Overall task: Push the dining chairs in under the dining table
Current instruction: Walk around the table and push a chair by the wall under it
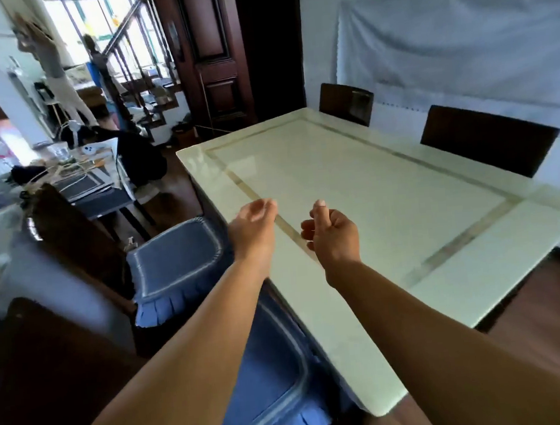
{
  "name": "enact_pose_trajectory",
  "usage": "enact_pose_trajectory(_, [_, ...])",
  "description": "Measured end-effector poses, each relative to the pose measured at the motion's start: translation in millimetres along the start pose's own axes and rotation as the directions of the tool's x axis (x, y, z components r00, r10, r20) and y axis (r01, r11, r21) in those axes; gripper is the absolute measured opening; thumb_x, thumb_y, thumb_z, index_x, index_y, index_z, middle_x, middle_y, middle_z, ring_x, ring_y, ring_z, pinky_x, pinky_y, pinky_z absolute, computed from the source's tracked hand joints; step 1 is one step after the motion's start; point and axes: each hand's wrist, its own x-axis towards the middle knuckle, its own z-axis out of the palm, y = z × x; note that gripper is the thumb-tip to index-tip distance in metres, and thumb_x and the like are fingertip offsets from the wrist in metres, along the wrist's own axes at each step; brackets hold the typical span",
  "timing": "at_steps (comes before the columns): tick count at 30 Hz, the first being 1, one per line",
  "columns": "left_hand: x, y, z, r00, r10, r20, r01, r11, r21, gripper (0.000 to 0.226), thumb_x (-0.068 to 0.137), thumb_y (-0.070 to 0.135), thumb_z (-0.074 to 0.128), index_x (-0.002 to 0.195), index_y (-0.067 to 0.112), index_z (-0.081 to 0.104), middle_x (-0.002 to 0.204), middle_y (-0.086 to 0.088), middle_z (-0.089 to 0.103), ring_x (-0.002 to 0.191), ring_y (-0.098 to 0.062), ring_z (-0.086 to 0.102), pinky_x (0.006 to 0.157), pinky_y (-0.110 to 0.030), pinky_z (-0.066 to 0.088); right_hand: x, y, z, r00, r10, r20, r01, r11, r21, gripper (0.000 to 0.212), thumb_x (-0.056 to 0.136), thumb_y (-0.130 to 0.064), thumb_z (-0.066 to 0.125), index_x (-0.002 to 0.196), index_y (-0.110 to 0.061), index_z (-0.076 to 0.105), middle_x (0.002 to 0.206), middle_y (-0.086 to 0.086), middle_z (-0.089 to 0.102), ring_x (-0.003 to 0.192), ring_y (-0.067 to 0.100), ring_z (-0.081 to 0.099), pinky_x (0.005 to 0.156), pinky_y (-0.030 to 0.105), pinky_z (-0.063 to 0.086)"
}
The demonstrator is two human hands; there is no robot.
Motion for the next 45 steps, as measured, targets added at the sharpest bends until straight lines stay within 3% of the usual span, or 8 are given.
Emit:
enact_pose_trajectory(3, [-20.1,13.6,69.8,0.997,0.046,0.058,-0.045,0.999,-0.005,0.004,0.081,0.034,0.062,0.082,0.030,0.064,0.102,-0.004,0.072,0.097,-0.018,0.066,0.091,-0.038,0.053,24.9,-22.3,-62.9,0.996,-0.060,-0.060,0.062,0.997,0.041,0.034,0.094,-0.042,0.045,0.076,-0.016,0.058,0.071,-0.001,0.065,0.066,0.013,0.060,0.074,0.036,0.050])
enact_pose_trajectory(8, [-58.3,39.5,193.9,0.987,0.135,0.092,-0.127,0.988,-0.088,0.010,0.084,0.033,0.060,0.074,0.028,0.062,0.079,0.004,0.069,0.078,-0.012,0.065,0.074,-0.028,0.054,65.8,-61.4,-174.5,0.984,-0.139,-0.108,0.144,0.988,0.046,0.032,0.095,-0.042,0.043,0.082,-0.018,0.059,0.075,-0.001,0.066,0.068,0.011,0.062,0.068,0.029,0.051])
enact_pose_trajectory(16, [-117.2,80.2,371.2,0.951,0.202,0.235,-0.140,0.956,-0.256,0.009,0.085,0.029,0.060,0.085,0.022,0.066,0.080,0.003,0.070,0.078,-0.011,0.067,0.068,-0.023,0.051,121.0,-128.3,-337.4,0.933,-0.276,-0.230,0.293,0.955,0.045,0.032,0.095,-0.043,0.044,0.084,-0.017,0.061,0.075,0.000,0.065,0.067,0.011,0.061,0.067,0.029,0.051])
enact_pose_trajectory(20, [-136.3,99.8,444.5,0.913,0.240,0.330,-0.130,0.937,-0.323,0.009,0.083,0.028,0.062,0.084,0.021,0.067,0.078,0.002,0.070,0.078,-0.015,0.066,0.073,-0.029,0.054,147.8,-156.6,-400.4,0.903,-0.285,-0.321,0.322,0.944,0.067,0.032,0.094,-0.042,0.046,0.083,-0.016,0.061,0.073,0.000,0.066,0.068,0.014,0.062,0.072,0.036,0.053])
enact_pose_trajectory(25, [-142.3,115.9,523.4,0.869,0.281,0.407,-0.118,0.917,-0.380,0.010,0.084,0.028,0.063,0.087,0.020,0.066,0.078,0.004,0.070,0.079,-0.012,0.067,0.072,-0.026,0.052,188.0,-182.6,-461.6,0.868,-0.309,-0.387,0.366,0.927,0.080,0.032,0.094,-0.041,0.046,0.083,-0.015,0.059,0.070,-0.001,0.064,0.064,0.013,0.060,0.063,0.028,0.048])
enact_pose_trajectory(33, [-101.6,131.3,645.7,0.835,0.303,0.459,-0.056,0.877,-0.478,0.005,0.086,0.026,0.063,0.081,0.026,0.063,0.083,0.003,0.069,0.081,-0.013,0.067,0.070,-0.025,0.050,292.4,-206.8,-534.0,0.815,-0.358,-0.455,0.405,0.914,0.007,0.033,0.095,-0.044,0.044,0.085,-0.018,0.061,0.072,0.000,0.065,0.064,0.013,0.062,0.064,0.029,0.050])
enact_pose_trajectory(45, [-20.1,137.5,807.5,0.822,0.296,0.487,-0.039,0.882,-0.471,0.006,0.086,0.028,0.063,0.089,0.023,0.065,0.089,0.002,0.070,0.080,-0.011,0.068,0.068,-0.021,0.050,451.9,-239.0,-604.1,0.805,-0.361,-0.472,0.416,0.909,0.014,0.033,0.095,-0.044,0.042,0.086,-0.018,0.060,0.078,0.002,0.066,0.068,0.014,0.064,0.069,0.030,0.052])
